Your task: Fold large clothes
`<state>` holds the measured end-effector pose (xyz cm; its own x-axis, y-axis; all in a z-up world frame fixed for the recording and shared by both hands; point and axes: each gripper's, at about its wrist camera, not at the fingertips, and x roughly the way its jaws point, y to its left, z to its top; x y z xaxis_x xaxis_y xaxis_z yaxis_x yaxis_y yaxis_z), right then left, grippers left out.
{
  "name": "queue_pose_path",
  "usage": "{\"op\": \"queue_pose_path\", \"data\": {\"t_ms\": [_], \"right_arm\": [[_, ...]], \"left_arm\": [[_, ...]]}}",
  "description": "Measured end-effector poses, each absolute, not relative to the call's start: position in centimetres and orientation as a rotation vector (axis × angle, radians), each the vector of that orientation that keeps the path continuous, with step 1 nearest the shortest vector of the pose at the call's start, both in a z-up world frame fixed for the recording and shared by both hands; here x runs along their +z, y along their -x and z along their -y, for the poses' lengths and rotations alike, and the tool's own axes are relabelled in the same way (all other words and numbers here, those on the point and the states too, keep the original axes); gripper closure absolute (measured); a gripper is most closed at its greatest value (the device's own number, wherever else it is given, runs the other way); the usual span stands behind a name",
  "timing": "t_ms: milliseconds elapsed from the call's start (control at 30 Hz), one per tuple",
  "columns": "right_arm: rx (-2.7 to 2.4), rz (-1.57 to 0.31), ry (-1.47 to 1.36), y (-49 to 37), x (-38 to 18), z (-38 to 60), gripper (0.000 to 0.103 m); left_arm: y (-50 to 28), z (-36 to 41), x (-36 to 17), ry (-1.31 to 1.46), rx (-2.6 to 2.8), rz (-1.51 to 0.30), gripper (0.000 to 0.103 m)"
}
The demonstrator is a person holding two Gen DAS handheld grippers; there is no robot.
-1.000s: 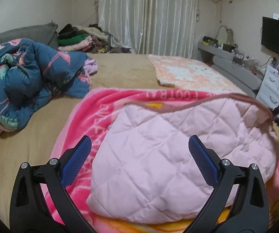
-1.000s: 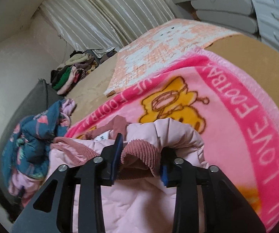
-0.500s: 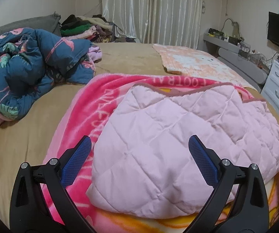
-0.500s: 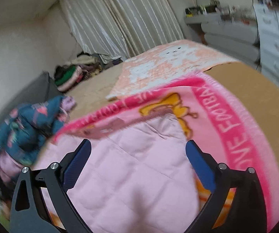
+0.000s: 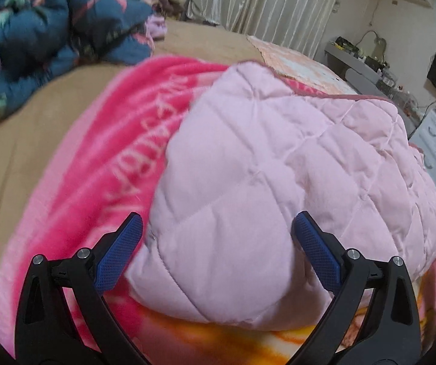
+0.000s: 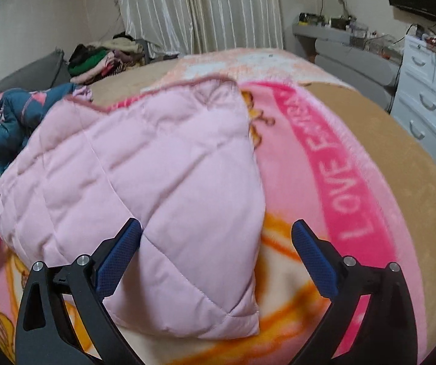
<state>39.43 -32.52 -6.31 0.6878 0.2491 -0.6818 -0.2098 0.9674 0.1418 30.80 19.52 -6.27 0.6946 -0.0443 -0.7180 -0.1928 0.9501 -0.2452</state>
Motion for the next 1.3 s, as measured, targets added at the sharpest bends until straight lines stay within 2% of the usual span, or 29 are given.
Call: {"op": "queue_pose_path", "data": {"t_ms": [33,67,100,133,167,200,333,467,633,733,767,800,833,867,933,1000,1133,1300], "right_arm": [[0.279,-0.763,-0.064,-39.5,-6.5,32.4,0.041],[0.337,-0.756,-0.075,-39.7,-6.5,32.1,0.066],[0.325,-0.750,-0.055,-39.9,-6.2,31.5,0.074],[0.315,-0.732,-0.037,-40.0,-5.9,31.2,0.084],[0.312,-0.709,-0.030,-40.3,-5.2,30.8,0.086],[0.298,-0.690,-0.034,-40.8,-4.5,30.7,0.087],[0.244,-0.682,-0.107,-43.8,-3.2,31.0,0.087],[0.195,-0.757,-0.130,-47.4,-5.5,30.9,0.087],[0.181,-0.796,-0.182,-48.5,-8.5,31.3,0.085],[0.174,-0.793,-0.137,-47.8,-8.2,31.0,0.079],[0.168,-0.787,-0.147,-47.4,-7.9,31.3,0.071],[0.165,-0.786,-0.163,-46.9,-7.6,31.8,0.064],[0.155,-0.785,-0.181,-46.5,-7.5,32.2,0.046],[0.137,-0.770,-0.212,-45.6,-7.2,33.0,0.033],[0.122,-0.730,-0.259,-43.8,-6.7,34.2,0.025],[0.110,-0.713,-0.281,-42.2,-6.3,35.1,0.014],[0.099,-0.713,-0.339,-39.6,-6.1,36.8,0.006],[0.117,-0.775,-0.456,-37.4,-7.0,37.5,0.006]], "left_arm": [[-30.8,-19.4,-6.3,0.318,0.087,-0.795,0.017],[-30.9,-19.0,-6.1,0.309,0.091,-0.787,0.041],[-31.1,-18.4,-5.6,0.287,0.101,-0.776,0.059],[-31.4,-17.8,-5.1,0.256,0.118,-0.768,0.065],[-31.7,-17.3,-4.7,0.235,0.127,-0.764,0.076],[-32.3,-16.6,-3.8,0.203,0.143,-0.753,0.079],[-34.4,-16.3,-2.4,0.186,0.202,-0.745,0.080],[-36.4,-16.4,-3.9,0.178,0.246,-0.804,0.077],[-36.7,-16.2,-5.5,0.159,0.255,-0.827,0.071],[-35.8,-16.5,-5.0,0.185,0.277,-0.820,0.056],[-35.4,-16.8,-4.8,0.198,0.287,-0.815,0.041],[-35.1,-16.9,-4.7,0.207,0.294,-0.814,0.030],[-34.6,-17.0,-4.6,0.219,0.297,-0.811,0.030],[-34.4,-17.1,-4.5,0.227,0.295,-0.811,0.030],[-33.5,-17.1,-4.3,0.247,0.293,-0.800,0.026],[-32.7,-17.0,-4.1,0.263,0.286,-0.800,0.017],[-31.6,-16.3,-3.7,0.269,0.274,-0.796,0.011],[-30.1,-15.9,-4.4,0.293,0.277,-0.809,0.009]]}}
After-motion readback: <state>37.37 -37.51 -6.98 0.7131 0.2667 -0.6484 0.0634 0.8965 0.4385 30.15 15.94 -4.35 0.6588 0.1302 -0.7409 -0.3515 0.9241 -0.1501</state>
